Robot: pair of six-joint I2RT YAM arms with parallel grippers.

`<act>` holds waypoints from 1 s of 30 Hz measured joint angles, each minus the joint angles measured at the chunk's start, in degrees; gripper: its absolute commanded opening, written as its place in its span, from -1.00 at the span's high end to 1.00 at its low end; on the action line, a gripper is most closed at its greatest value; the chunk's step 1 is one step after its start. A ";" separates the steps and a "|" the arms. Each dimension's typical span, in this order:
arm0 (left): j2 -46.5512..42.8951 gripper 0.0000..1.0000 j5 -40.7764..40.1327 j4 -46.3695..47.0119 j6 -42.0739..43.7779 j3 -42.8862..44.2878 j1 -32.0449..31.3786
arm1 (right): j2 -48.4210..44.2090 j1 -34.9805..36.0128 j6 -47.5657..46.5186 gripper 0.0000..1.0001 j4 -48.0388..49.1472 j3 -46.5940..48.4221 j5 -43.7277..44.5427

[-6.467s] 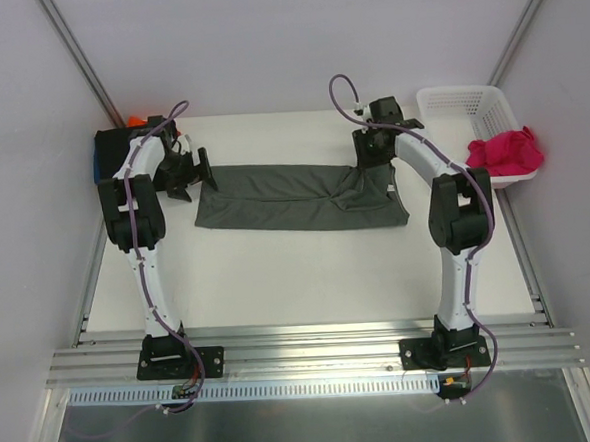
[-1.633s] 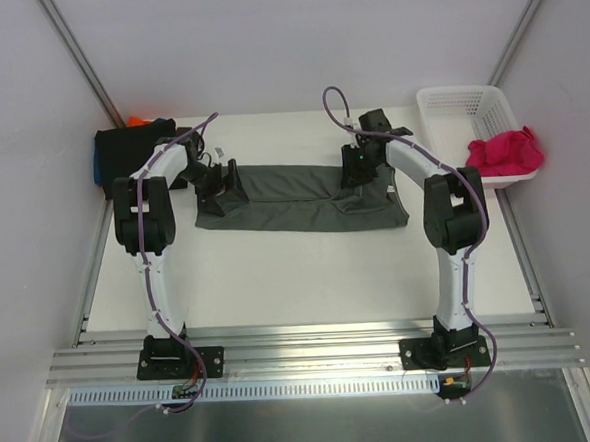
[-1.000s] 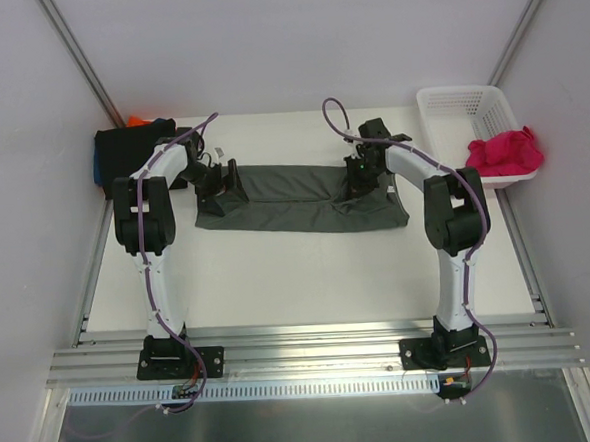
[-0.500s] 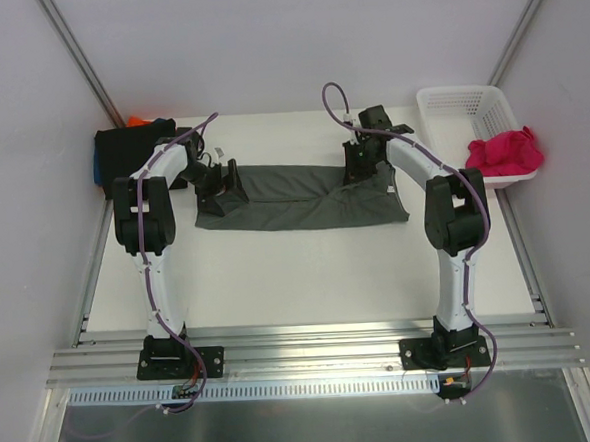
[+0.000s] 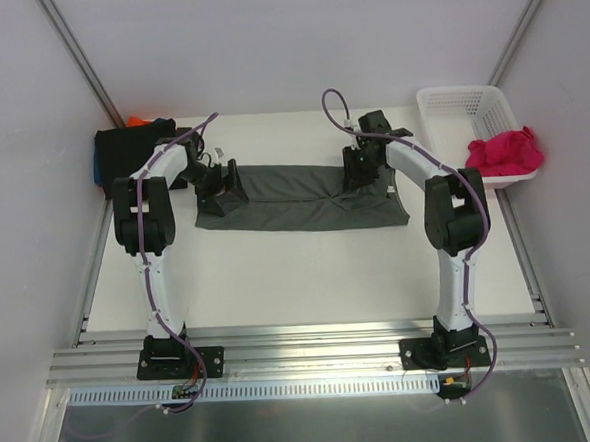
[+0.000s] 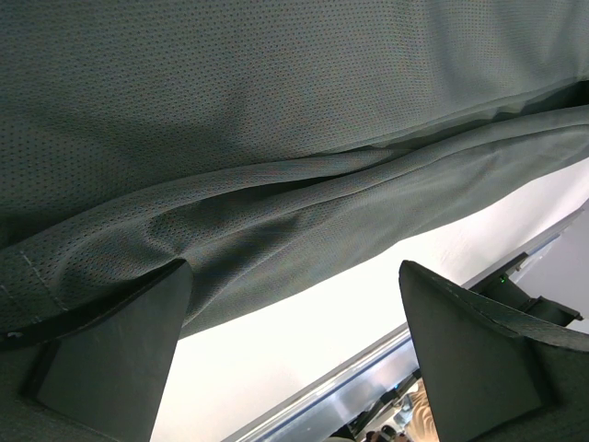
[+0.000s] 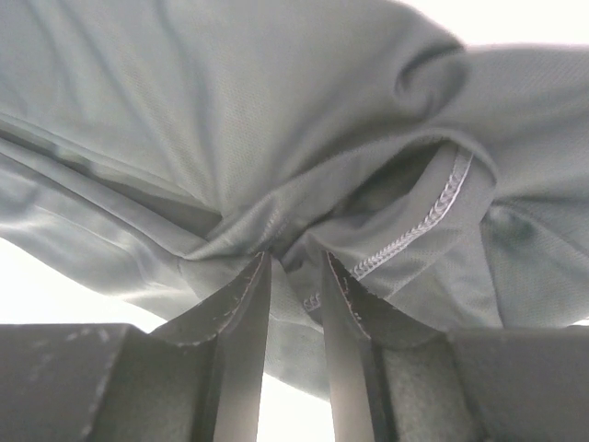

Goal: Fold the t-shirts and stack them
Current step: Fold the tshirt

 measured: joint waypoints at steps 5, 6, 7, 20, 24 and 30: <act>0.00 -0.96 0.02 0.02 -0.02 0.00 0.00 | 0.00 0.13 0.07 0.37 -0.04 -1.05 -0.04; 0.00 -0.96 0.00 0.00 -0.02 0.00 0.00 | 0.00 0.24 0.04 0.37 0.02 -1.05 -0.07; 0.00 -0.96 0.00 0.00 -0.02 0.00 0.00 | 0.02 0.39 0.04 0.37 0.04 -1.05 -0.07; -0.09 -0.96 0.00 0.11 -0.02 -0.13 0.00 | 2.93 2.29 0.09 0.55 0.24 0.07 -0.50; -0.09 -0.96 -0.02 0.13 0.00 -0.13 0.00 | 2.93 2.29 -0.04 0.97 0.24 0.07 -1.01; -0.09 -0.96 0.00 0.13 -0.02 -0.13 0.00 | 0.81 2.27 0.17 0.99 0.07 -2.36 -1.14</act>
